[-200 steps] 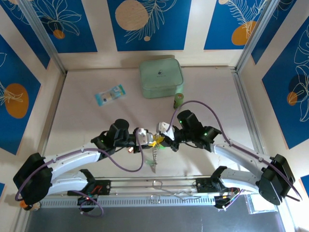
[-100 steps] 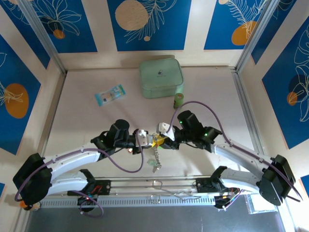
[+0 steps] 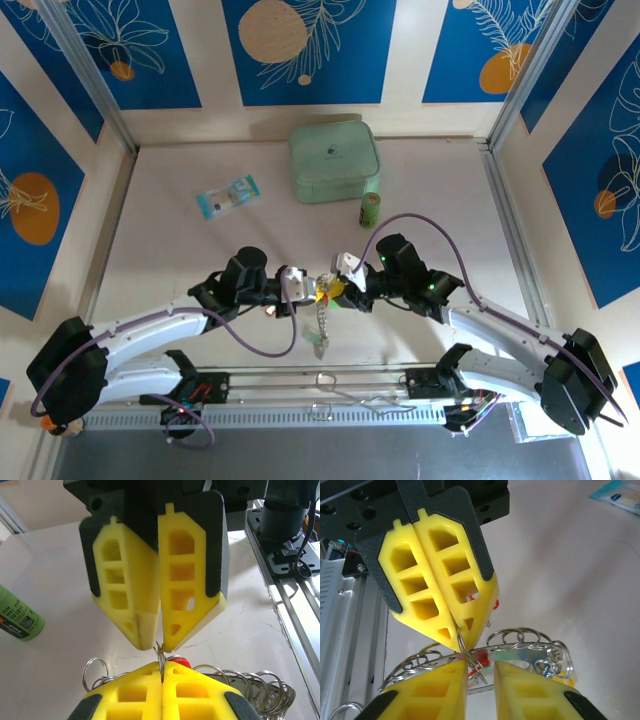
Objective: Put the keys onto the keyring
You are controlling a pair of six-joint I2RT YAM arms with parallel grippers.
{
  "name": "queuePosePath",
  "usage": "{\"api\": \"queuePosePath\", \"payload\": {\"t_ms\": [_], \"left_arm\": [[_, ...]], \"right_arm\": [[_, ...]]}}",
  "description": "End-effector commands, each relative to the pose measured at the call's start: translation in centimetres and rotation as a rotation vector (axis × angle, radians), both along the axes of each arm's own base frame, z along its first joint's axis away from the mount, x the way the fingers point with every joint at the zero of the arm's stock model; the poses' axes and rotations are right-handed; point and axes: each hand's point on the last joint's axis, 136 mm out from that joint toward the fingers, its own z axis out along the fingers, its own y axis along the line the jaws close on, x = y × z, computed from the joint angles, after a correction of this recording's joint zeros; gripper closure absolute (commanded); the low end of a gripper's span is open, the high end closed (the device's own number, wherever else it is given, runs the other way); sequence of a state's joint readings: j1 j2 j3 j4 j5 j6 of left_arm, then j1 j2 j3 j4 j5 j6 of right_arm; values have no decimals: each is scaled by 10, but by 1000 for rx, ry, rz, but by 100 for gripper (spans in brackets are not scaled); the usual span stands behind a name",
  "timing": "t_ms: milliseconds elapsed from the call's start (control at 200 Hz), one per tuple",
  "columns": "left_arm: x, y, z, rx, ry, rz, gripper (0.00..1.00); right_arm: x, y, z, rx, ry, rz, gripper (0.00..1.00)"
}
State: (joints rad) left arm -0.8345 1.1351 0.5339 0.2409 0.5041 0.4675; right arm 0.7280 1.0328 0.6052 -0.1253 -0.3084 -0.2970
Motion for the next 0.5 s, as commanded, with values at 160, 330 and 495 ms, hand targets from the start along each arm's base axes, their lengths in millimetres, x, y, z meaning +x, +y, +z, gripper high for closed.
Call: {"api": "queuePosePath", "payload": {"t_ms": [160, 330, 495], "left_arm": [[-3, -2, 12, -50, -14, -21, 100], [-4, -2, 11, -47, -11, -20, 100], [-4, -2, 12, -50, -13, -21, 100]], "right_arm": [[-5, -2, -2, -3, 11, 14, 83], [-6, -4, -3, -7, 13, 9, 83], [-6, -6, -5, -15, 13, 4, 76]]}}
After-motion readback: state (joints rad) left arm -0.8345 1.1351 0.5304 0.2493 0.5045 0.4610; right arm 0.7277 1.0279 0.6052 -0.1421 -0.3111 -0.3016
